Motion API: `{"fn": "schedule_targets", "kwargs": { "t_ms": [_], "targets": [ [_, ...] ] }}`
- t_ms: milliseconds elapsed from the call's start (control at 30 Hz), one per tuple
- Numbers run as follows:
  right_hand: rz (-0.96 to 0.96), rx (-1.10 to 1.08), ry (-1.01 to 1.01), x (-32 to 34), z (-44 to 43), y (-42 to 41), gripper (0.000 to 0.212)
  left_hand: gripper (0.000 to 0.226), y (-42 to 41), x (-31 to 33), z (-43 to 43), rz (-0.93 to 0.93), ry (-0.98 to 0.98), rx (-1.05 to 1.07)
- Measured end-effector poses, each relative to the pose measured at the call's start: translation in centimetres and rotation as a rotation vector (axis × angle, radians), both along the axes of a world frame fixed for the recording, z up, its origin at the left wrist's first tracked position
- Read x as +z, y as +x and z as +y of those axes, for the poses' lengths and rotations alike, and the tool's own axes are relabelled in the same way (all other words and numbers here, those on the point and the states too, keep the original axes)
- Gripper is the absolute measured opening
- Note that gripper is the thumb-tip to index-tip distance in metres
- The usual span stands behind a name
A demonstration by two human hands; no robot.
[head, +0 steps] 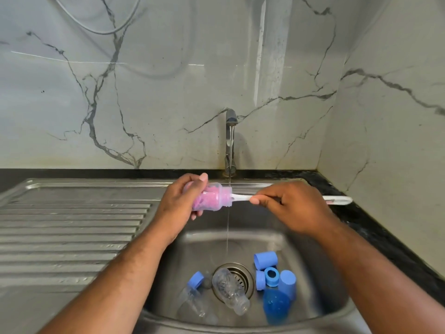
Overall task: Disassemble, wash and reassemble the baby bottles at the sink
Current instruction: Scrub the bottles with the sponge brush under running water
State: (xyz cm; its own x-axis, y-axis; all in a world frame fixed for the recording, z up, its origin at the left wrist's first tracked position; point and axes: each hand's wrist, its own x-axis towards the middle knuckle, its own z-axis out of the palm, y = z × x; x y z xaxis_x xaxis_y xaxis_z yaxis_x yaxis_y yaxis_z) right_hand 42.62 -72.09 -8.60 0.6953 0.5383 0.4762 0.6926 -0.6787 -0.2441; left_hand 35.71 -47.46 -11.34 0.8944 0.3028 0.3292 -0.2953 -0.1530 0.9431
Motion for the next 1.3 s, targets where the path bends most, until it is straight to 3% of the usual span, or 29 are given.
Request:
{"fn": "schedule_targets", "kwargs": {
  "t_ms": [133,267,367,700,867,1033,1167,1300],
  "targets": [
    [-0.160,0.112,0.079,0.7,-1.4,0.4,0.041,0.038,0.4,0.1,0.6,0.108,-0.077,0.119],
    [-0.262,0.182,0.071,0.6,-1.3,0.7,0.024,0.039,0.2,-0.3,0.3,0.234,-0.162,0.051],
    [-0.216,0.245,0.006,-0.4,0.8,-0.3,0.023,0.041,-0.2,-0.7,-0.7,0.288,-0.167,0.008],
    [-0.296,0.127,0.097,0.7,-1.8,0.6,0.026,0.032,-0.2,0.7,1.8,0.302,-0.277,0.140],
    [-0.337,0.219,-0.023,-0.9,1.5,-0.8,0.015,0.037,0.0,-0.4,-0.1,0.357,-0.167,0.059],
    [-0.412,0.136,0.087,0.0,-0.6,0.5,0.018,0.037,0.0,0.3,1.4,0.382,-0.252,0.064],
    [-0.443,0.205,-0.010,-1.1,1.3,-0.4,0.015,0.038,-0.1,-0.4,-0.9,0.442,-0.258,-0.031],
    [-0.432,0.144,0.010,-1.1,0.6,0.2,0.016,0.041,0.2,-0.6,1.3,0.438,-0.262,0.021]
  ]
}}
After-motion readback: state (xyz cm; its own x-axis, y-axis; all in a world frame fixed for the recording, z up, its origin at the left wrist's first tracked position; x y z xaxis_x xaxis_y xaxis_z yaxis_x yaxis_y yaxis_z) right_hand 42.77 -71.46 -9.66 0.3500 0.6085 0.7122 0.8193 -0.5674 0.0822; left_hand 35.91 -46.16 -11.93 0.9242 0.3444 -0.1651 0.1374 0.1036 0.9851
